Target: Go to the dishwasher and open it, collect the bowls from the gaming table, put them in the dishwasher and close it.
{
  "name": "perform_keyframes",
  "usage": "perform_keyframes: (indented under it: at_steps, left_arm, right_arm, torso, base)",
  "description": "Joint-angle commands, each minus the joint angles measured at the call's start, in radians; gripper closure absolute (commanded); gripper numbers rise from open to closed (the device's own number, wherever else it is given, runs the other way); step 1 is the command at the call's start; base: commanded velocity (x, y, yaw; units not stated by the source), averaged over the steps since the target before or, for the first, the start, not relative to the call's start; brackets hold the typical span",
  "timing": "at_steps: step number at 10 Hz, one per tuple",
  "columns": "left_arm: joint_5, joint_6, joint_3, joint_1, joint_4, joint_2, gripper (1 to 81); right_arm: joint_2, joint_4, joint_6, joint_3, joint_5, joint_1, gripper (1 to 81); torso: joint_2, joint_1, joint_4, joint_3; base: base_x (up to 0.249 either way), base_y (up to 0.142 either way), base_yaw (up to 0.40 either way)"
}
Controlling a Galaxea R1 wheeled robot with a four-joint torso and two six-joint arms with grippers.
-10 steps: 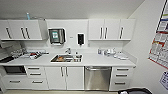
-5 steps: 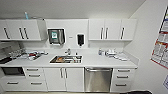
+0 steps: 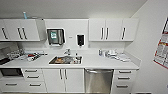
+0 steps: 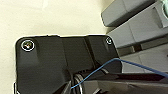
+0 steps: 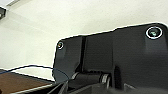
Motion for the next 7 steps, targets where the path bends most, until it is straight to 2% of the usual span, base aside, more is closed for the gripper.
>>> perform_keyframes:
  at_steps: [1, 7]
  left_arm:
    - [0.043, 0.0, 0.023, -0.051, 0.0, -0.018, 1.0]
    - [0.043, 0.0, 0.023, -0.051, -0.001, -0.018, 1.0]
  right_arm:
    - [-0.002, -0.008, 0.0, 0.013, -0.043, 0.062, 1.0]
    - [-0.002, -0.011, 0.0, 0.013, -0.043, 0.063, 1.0]
  torso:
    - [0.0, 0.001, 0.0, 0.0]
    - [0.0, 0.001, 0.0, 0.0]
  base:
    - [0.084, 0.0, 0.0]
    - [0.077, 0.0, 0.0]
